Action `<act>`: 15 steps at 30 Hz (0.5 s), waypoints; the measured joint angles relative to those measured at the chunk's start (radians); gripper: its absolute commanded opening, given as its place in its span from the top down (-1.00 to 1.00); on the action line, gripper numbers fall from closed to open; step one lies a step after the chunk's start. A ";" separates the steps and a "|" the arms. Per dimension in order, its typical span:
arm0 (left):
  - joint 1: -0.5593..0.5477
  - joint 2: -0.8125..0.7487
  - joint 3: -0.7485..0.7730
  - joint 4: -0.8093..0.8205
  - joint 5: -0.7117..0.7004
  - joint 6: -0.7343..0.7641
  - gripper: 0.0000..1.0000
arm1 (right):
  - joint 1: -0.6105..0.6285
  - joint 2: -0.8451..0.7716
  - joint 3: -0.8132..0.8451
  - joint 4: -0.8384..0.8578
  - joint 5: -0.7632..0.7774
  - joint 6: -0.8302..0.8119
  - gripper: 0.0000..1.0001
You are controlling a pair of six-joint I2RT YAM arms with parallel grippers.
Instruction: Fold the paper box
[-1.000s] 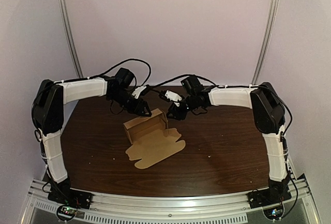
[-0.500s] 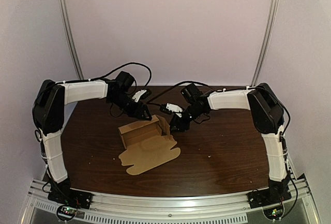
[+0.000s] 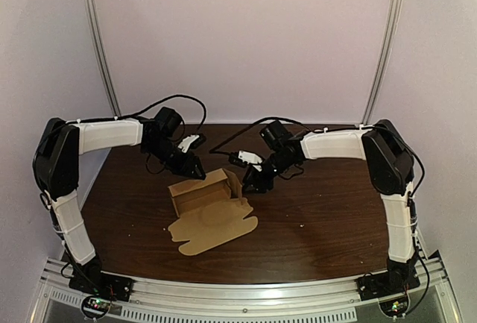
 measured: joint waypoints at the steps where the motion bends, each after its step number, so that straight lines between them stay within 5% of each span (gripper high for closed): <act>1: 0.000 0.000 -0.005 -0.001 0.004 -0.002 0.16 | 0.005 0.000 0.000 -0.001 -0.001 -0.003 -0.05; 15: -0.001 0.000 -0.012 0.003 0.041 -0.008 0.21 | 0.077 0.006 0.007 0.058 0.011 0.039 -0.01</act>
